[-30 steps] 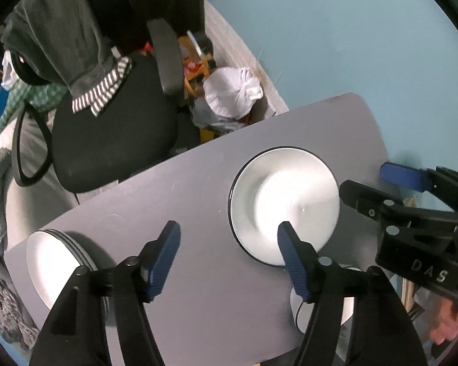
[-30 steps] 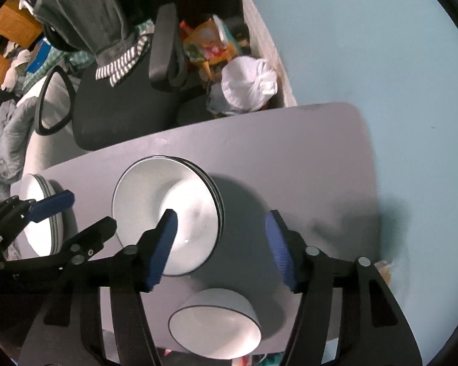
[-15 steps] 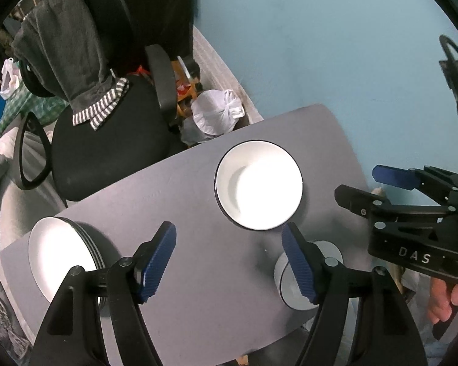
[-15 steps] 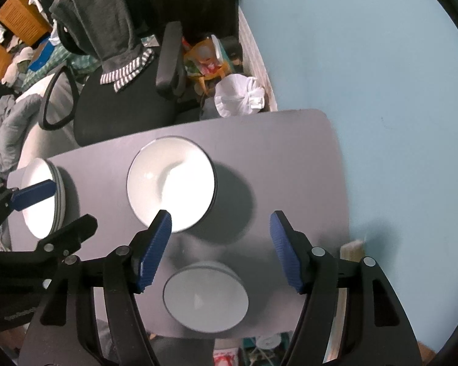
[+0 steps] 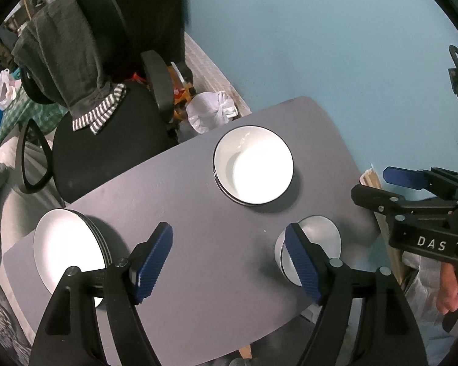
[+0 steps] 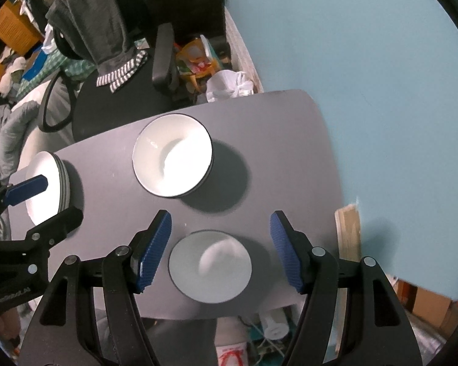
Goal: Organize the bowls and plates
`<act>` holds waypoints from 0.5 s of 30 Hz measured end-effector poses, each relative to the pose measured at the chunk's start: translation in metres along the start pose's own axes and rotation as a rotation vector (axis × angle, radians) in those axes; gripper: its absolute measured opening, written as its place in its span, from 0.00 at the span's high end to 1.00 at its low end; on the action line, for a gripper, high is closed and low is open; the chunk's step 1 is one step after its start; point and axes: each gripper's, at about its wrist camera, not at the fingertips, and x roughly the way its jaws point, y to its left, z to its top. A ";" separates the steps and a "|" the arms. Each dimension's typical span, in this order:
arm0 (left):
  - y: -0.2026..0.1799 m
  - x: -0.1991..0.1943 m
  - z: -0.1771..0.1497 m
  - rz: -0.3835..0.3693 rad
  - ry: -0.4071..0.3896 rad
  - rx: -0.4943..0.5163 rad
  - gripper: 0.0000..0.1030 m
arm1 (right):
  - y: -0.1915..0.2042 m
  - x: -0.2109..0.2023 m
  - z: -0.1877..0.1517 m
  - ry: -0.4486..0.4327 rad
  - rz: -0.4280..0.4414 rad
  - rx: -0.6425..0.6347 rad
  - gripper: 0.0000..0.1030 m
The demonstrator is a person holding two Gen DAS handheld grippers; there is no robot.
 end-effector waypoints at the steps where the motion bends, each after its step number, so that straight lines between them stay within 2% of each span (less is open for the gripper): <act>1: -0.002 0.000 -0.002 -0.004 0.001 0.008 0.25 | -0.002 -0.001 -0.003 0.001 -0.002 0.008 0.36; 15: -0.022 0.028 -0.025 -0.051 0.073 0.050 0.25 | -0.034 0.012 -0.050 0.060 -0.004 0.177 0.35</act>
